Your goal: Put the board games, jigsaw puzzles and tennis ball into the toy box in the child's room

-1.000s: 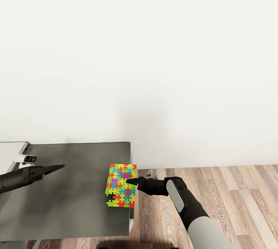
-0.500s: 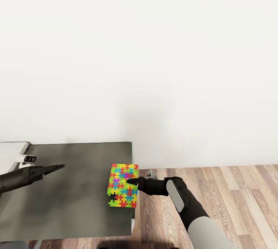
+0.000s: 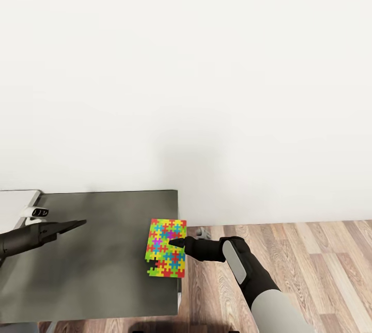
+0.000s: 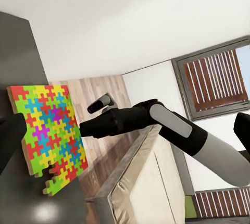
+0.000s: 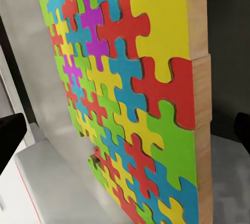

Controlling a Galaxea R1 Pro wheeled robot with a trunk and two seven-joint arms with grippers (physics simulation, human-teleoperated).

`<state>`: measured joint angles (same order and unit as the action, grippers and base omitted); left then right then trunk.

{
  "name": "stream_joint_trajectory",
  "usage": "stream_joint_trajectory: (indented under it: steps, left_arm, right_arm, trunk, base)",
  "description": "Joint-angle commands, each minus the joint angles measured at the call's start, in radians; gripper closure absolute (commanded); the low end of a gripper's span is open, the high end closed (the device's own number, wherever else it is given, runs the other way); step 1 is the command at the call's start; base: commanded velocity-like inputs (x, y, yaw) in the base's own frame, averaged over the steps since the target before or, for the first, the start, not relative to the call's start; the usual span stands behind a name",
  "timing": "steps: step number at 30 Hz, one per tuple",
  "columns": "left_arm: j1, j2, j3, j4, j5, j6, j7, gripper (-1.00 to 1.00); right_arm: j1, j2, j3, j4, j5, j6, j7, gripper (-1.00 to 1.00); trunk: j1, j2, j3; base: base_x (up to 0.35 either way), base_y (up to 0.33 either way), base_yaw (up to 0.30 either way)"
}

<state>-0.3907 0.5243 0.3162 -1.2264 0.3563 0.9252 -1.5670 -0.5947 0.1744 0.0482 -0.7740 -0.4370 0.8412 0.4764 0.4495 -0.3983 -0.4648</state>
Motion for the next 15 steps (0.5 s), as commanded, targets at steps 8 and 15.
stream_joint_trajectory:
  steps: [8,15]
  left_arm:
    - [0.000,0.000,0.000,0.000,0.000,0.011,-0.004,-1.00]
    - [0.000,0.000,0.000,-0.001,0.000,0.011,-0.004,-1.00]
  right_arm:
    - [-0.001,0.000,-0.001,-0.001,0.002,0.004,0.003,-1.00]
    - [-0.001,0.000,-0.001,-0.001,0.002,0.004,0.003,1.00]
  trunk:
    - [0.001,-0.002,-0.001]
    - [0.001,-0.002,-0.001]
  base:
    - [0.000,0.001,0.000]
    - [0.000,0.000,0.000]
